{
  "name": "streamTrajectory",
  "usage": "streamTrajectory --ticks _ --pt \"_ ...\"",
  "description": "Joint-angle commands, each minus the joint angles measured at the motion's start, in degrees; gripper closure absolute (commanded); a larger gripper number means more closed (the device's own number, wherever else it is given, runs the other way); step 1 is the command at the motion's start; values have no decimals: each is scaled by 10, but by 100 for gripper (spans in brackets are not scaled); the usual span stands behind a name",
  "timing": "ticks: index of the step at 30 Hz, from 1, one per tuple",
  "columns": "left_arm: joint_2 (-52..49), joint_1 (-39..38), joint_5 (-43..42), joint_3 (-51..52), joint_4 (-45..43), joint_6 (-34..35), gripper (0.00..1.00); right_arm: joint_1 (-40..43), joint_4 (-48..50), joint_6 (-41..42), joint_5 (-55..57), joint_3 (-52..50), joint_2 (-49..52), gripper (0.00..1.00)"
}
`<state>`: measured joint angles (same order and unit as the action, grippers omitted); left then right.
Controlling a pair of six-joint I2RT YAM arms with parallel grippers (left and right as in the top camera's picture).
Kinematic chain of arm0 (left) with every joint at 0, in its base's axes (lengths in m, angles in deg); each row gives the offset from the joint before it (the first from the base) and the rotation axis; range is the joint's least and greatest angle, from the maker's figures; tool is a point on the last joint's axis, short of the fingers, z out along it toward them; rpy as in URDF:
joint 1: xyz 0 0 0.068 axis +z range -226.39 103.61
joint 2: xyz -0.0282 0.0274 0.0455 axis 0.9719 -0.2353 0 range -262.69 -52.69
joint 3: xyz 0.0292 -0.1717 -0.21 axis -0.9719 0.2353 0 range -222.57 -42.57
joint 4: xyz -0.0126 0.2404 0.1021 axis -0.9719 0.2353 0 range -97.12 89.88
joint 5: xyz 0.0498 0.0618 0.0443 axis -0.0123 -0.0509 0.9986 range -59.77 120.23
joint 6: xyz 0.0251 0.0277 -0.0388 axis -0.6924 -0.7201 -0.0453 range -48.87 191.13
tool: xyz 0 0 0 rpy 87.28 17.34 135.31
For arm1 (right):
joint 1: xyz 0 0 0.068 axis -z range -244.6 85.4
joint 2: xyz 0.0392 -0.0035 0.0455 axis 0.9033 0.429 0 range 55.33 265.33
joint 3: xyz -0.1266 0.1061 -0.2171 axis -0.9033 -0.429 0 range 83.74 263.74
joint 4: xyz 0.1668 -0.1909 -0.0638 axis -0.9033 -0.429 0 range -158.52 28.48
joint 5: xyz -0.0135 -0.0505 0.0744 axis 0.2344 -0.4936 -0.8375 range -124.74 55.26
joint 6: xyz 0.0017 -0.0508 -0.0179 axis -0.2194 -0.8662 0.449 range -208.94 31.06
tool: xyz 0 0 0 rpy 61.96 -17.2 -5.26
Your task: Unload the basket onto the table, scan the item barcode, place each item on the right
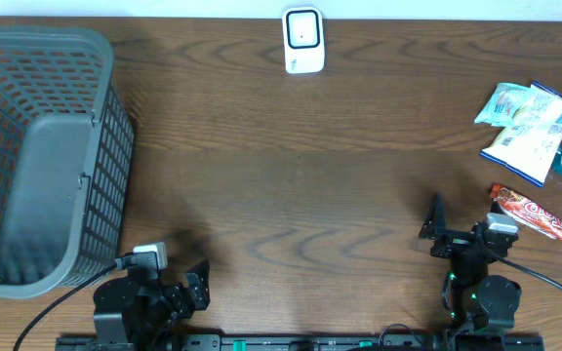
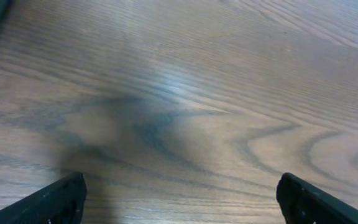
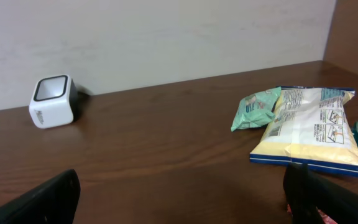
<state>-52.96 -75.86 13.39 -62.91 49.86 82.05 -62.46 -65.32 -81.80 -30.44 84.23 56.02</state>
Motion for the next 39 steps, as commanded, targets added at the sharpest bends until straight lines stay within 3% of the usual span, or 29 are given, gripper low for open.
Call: streamTrajectory --ticks 1,8,16,25,28,32,39 --pt "2 0 35 4 -18 -3 2 1 -1 -6 -3 -2 -4 1" --pt "2 -4 29 43 -260 0 2 1 -1 -6 -3 -2 -4 1" --pt "2 -16 50 169 -567 -1 2 1 -1 -6 -3 -2 -4 1" --pt "2 -16 137 201 -576 -4 2 1 -1 -6 -3 -2 -4 1" --pt "2 -16 133 201 -574 -45 2 1 -1 -6 -3 -2 -4 1" --pt "2 -16 86 201 -546 -150 2 1 -1 -6 -3 -2 -4 1" --pt "2 -16 85 201 -534 -151 2 1 -1 -6 -3 -2 -4 1"
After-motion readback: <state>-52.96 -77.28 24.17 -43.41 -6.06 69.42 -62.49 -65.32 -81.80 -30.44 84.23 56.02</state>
